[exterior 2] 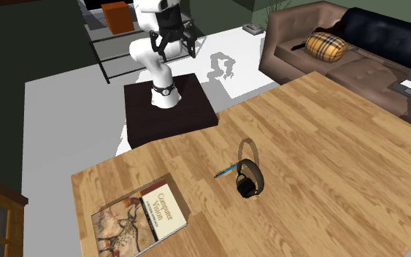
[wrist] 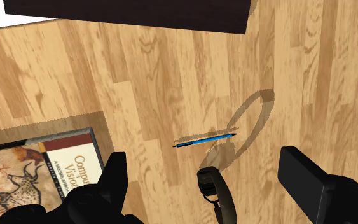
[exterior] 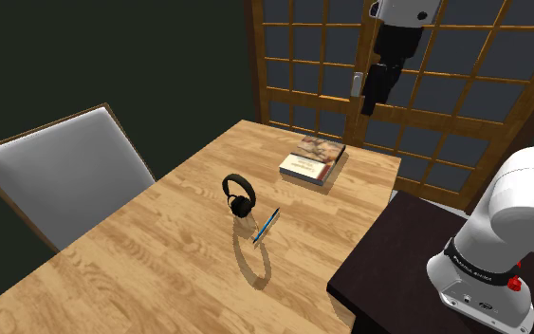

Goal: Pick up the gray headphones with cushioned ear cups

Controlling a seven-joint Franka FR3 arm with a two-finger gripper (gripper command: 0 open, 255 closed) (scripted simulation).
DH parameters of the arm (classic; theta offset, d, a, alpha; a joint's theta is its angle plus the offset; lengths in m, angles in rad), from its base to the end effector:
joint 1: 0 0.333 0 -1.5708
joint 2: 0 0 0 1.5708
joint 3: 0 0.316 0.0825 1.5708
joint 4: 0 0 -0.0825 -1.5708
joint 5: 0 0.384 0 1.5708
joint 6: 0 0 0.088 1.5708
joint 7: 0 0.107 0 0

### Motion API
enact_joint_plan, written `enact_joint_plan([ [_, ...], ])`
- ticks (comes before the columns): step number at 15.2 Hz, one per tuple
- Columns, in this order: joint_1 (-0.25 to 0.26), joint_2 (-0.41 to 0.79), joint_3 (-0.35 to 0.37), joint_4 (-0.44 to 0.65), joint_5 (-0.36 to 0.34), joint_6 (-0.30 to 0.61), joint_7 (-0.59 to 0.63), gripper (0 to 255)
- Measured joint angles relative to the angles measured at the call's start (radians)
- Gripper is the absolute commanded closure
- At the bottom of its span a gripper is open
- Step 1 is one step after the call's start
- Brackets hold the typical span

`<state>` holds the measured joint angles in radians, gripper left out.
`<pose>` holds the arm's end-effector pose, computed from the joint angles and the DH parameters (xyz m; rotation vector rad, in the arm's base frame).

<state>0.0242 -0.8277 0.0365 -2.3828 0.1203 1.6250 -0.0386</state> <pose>0.2998 0.0340 0.5957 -3.0432 -0.1311 -0.1052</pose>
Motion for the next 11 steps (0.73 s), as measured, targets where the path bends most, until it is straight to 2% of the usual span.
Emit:
enact_joint_plan([
  [3,0.003,0.030,0.010,-0.008,0.005,0.039,0.002,0],
  [11,0.020,0.290,0.077,0.037,0.023,0.264,0.028,0],
])
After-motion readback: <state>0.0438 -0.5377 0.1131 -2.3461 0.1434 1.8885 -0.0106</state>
